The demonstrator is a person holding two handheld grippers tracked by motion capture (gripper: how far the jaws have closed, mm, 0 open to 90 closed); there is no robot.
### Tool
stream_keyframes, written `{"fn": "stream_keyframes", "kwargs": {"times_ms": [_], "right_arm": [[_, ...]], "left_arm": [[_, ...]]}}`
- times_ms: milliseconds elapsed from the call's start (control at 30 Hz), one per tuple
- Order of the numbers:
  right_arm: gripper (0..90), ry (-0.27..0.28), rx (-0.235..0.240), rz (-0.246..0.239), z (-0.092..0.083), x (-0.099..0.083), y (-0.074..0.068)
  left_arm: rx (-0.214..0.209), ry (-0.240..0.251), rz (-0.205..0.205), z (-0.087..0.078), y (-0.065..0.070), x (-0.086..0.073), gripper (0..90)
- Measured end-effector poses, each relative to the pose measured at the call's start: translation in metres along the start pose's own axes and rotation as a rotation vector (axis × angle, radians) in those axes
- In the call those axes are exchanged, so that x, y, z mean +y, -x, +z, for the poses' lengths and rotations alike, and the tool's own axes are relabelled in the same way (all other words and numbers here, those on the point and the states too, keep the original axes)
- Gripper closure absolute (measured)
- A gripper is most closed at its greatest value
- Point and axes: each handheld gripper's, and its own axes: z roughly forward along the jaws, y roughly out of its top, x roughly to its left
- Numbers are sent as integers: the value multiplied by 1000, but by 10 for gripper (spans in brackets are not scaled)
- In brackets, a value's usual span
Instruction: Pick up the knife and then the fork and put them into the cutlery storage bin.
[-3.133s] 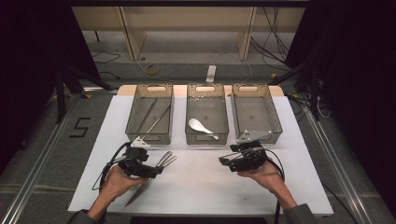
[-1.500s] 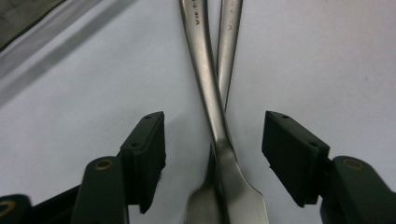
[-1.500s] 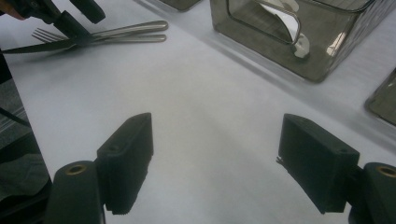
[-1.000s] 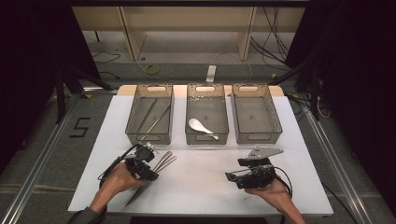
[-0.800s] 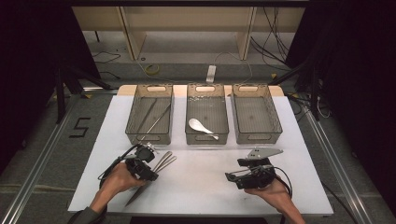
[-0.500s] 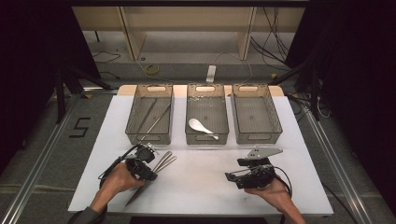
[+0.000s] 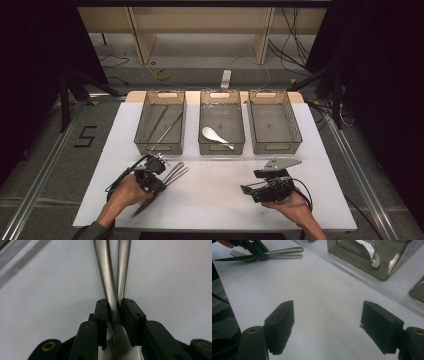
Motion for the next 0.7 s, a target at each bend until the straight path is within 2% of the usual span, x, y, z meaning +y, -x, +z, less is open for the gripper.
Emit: {"fn": "stream_keyframes", "kwargs": {"times_ms": [100,200,433,600,700], "right_arm": [[278,0,-1,0,0,0,0],[278,0,-1,2,0,0,1],[281,2,0,2,-1,0,1],[282,4,0,2,-1,0,1],[283,7,1,3,-1,1,1]], "left_arm": [[-11,8,-5,-1,-1,0,757],[-3,19,-1,-2,-1,0,790],[-8,26,-4,-6,-1,-1,793],[-26,67,5,-12,3,0,795],[-25,85,25,-18,6,1,796]]}}
